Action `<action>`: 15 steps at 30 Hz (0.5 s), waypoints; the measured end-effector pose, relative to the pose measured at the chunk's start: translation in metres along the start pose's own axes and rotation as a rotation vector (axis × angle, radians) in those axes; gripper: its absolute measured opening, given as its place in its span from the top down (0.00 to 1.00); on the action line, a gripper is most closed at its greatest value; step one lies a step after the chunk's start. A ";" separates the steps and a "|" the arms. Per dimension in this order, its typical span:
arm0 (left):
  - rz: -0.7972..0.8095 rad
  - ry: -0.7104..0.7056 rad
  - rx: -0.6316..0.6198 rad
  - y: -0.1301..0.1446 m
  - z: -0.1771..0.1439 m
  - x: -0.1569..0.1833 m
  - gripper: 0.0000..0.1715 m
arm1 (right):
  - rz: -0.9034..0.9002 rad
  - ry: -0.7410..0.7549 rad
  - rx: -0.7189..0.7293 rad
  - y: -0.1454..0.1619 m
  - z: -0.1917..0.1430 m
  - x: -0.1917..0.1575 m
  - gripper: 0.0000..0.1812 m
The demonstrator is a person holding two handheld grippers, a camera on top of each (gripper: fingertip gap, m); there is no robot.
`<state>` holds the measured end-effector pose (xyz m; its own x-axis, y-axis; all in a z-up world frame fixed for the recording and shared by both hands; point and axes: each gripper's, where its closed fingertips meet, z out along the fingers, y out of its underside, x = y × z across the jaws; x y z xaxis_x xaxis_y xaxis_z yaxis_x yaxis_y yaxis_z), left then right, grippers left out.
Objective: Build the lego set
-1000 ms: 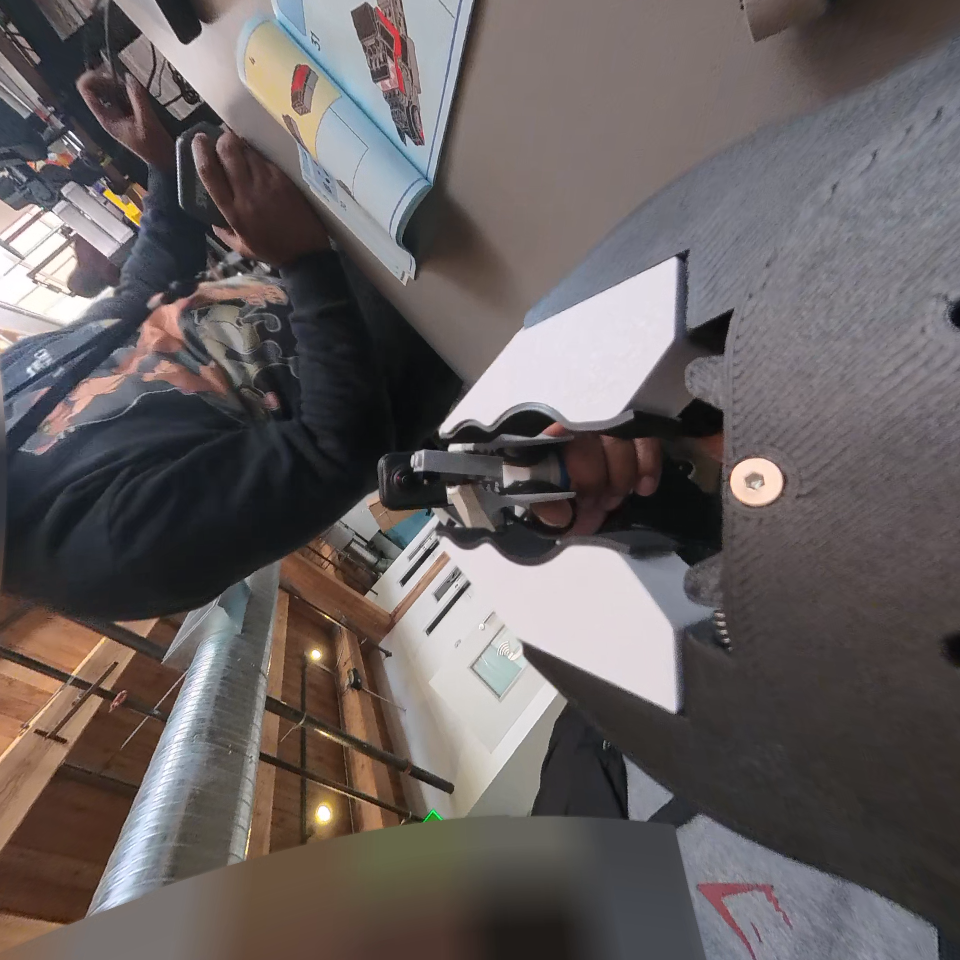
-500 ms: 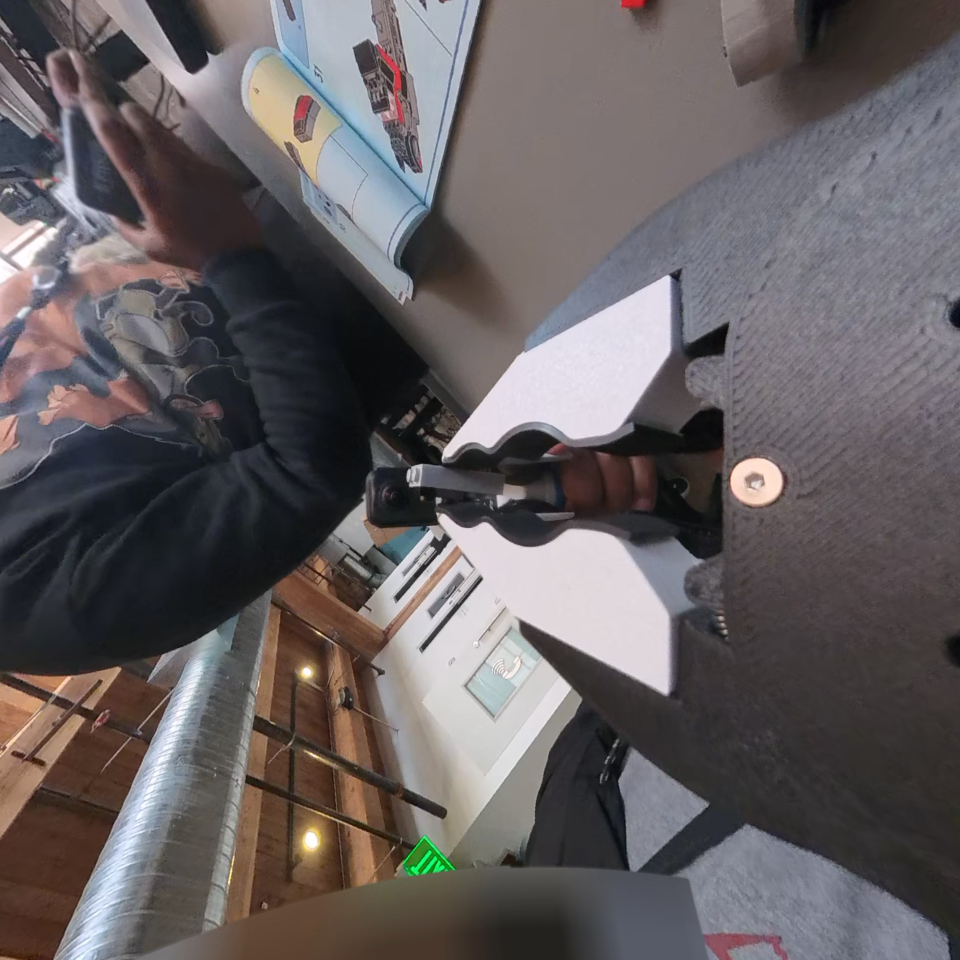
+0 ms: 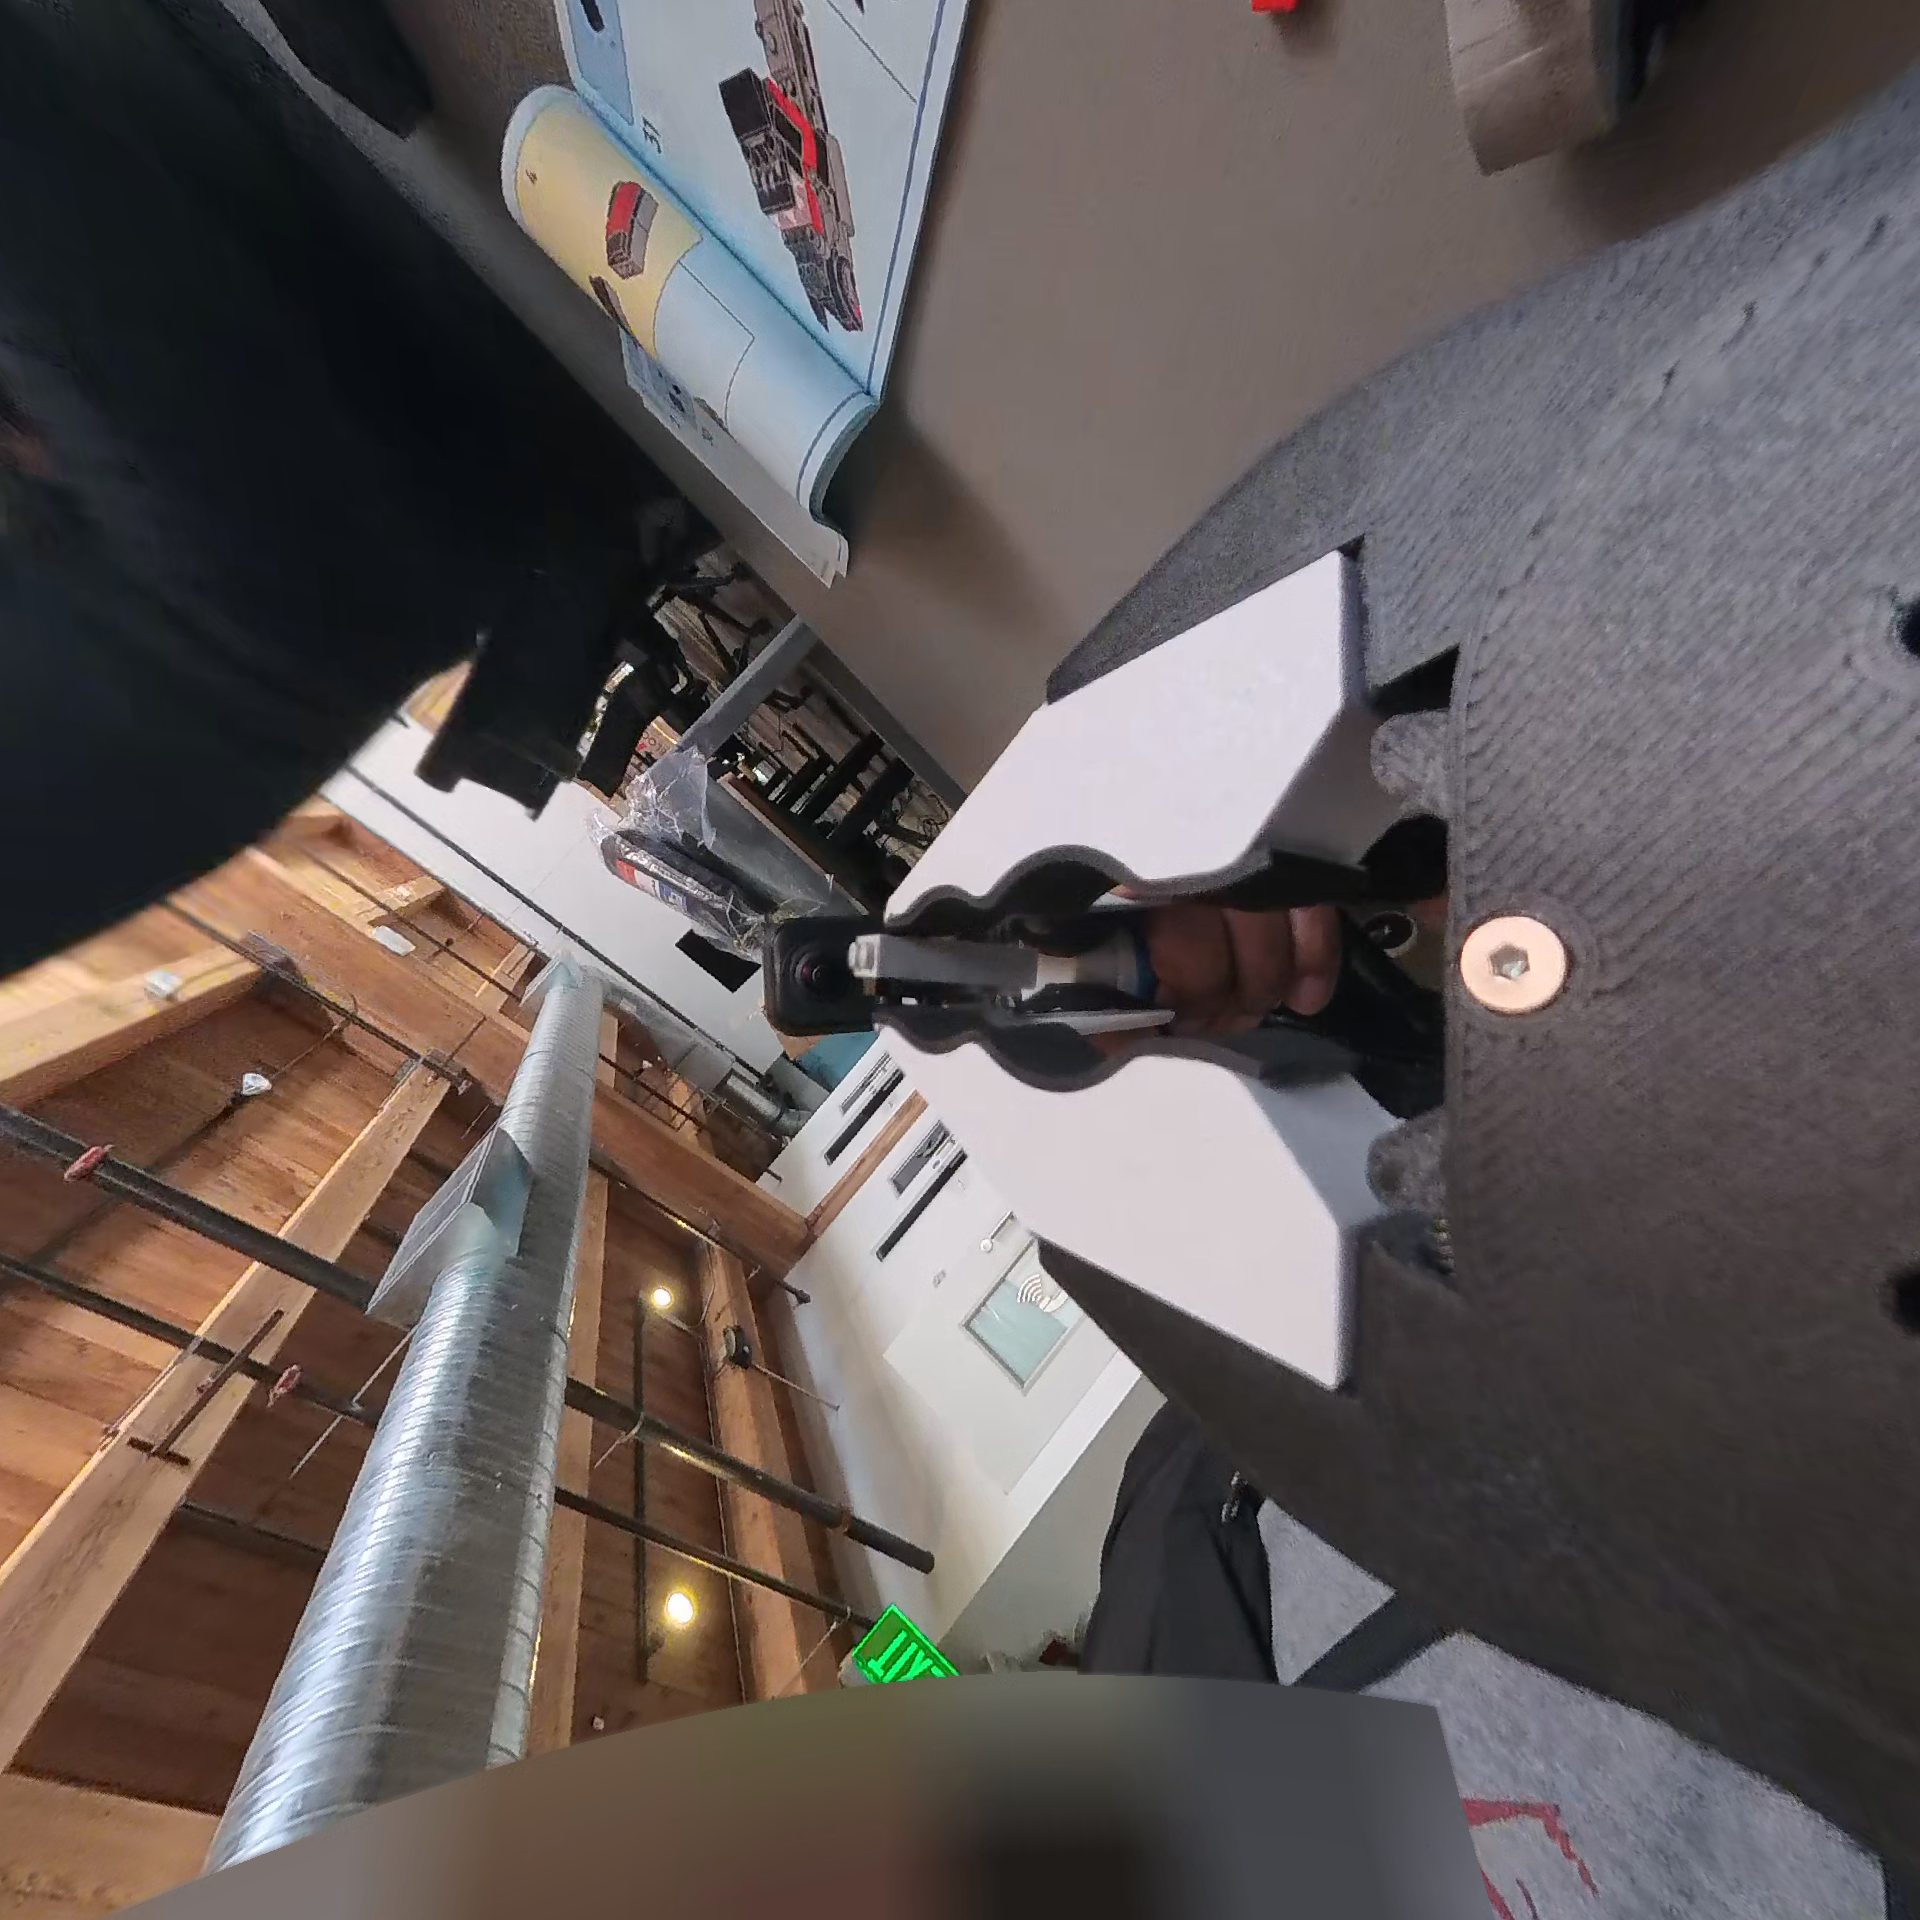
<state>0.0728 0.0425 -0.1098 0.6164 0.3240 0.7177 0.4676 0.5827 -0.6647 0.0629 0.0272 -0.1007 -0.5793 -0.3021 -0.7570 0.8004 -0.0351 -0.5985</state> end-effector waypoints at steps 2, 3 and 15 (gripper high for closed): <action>0.001 0.000 -0.003 0.001 0.000 0.000 0.94 | -0.008 0.003 0.000 0.001 0.000 0.000 0.94; 0.001 0.000 -0.005 0.001 0.000 0.000 0.94 | -0.016 0.007 -0.001 0.001 0.000 0.001 0.94; -0.004 0.018 -0.008 0.003 0.004 0.001 0.94 | -0.026 0.007 -0.017 0.007 -0.004 -0.003 0.94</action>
<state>0.0726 0.0472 -0.1097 0.6258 0.3083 0.7164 0.4747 0.5783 -0.6635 0.0691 0.0320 -0.1039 -0.6009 -0.2947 -0.7430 0.7824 -0.0266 -0.6222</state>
